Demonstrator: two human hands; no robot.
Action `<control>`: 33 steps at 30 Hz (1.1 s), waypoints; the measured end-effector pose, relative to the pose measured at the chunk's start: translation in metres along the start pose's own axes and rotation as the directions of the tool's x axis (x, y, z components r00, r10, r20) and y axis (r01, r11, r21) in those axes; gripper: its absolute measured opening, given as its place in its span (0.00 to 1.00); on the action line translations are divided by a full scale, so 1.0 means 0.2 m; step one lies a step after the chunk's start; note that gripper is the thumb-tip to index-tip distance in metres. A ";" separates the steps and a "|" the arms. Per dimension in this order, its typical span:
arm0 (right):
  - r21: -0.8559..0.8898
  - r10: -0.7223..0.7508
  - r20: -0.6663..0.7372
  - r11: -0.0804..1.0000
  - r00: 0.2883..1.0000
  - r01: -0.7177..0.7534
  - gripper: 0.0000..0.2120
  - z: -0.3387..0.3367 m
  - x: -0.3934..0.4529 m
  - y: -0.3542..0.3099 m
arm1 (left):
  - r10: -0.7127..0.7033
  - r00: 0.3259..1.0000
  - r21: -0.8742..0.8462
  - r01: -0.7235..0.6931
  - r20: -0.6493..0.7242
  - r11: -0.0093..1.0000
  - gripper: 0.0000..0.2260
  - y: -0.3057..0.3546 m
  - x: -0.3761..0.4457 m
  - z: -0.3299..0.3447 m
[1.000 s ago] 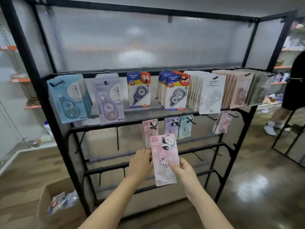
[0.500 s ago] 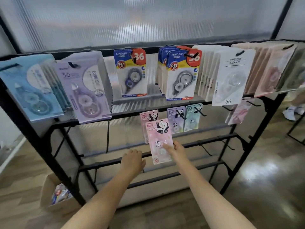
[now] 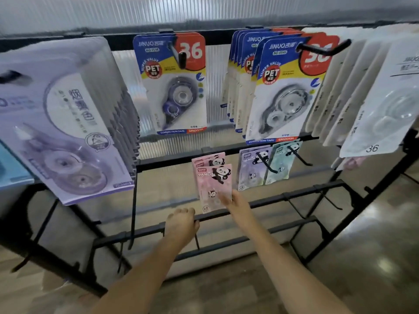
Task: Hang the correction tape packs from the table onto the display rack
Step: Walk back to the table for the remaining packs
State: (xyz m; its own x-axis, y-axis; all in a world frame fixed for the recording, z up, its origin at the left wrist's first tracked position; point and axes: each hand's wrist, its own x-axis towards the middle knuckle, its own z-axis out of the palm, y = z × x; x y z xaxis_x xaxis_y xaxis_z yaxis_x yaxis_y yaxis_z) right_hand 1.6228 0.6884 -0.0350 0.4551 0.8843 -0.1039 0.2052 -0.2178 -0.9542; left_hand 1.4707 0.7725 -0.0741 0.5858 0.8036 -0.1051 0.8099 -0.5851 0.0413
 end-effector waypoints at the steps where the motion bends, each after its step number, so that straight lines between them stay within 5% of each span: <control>1: -0.016 0.018 0.019 1.000 1.000 -0.017 0.15 0.01 0.03 -0.01 | 0.001 1.000 -0.019 -0.001 0.010 1.000 0.15 -0.01 0.02 0.01; 5: -0.032 0.020 0.047 0.999 0.999 -0.019 0.12 0.03 0.11 -0.01 | -0.001 1.000 -0.038 0.001 -0.004 0.999 0.13 -0.02 0.03 0.03; 9: -0.077 0.044 0.019 0.996 0.999 -0.043 0.29 0.02 0.08 0.02 | -0.013 1.000 -0.040 0.013 -0.004 0.999 0.13 0.00 -0.02 0.03; 15: -0.444 0.233 0.067 0.877 0.970 -0.181 0.18 0.00 -0.16 0.20 | 0.011 0.999 0.038 -0.010 -0.030 0.999 0.16 0.10 -0.22 -0.03; 20: -0.673 0.163 0.218 0.739 0.962 0.027 0.21 -0.08 -0.43 0.07 | -0.050 0.997 0.071 0.054 -0.067 0.996 0.19 0.23 -0.52 -0.16; 25: -0.759 -0.105 0.312 0.571 0.944 0.314 0.14 -0.09 -0.66 -0.25 | -0.113 0.983 0.081 0.126 -0.146 0.989 0.18 0.35 -0.86 -0.41; 29: -0.785 -0.287 0.413 0.370 0.865 0.497 0.15 0.07 -0.86 -0.57 | -0.252 0.945 0.116 0.280 -0.209 0.953 0.17 0.27 -1.16 -0.64; 33: -0.697 -0.410 0.585 0.186 0.699 0.693 0.18 0.39 -1.14 -0.82 | -0.442 0.866 0.118 0.477 -0.233 0.871 0.18 -0.01 -1.55 -0.78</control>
State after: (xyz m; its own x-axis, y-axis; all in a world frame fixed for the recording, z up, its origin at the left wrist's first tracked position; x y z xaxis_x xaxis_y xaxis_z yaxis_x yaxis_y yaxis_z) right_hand 1.4169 0.5551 0.1240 -0.2730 0.9496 0.1542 0.9573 0.2841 -0.0542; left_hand 1.2921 0.5408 0.1128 0.1556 0.9803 0.1221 0.9815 -0.1394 -0.1314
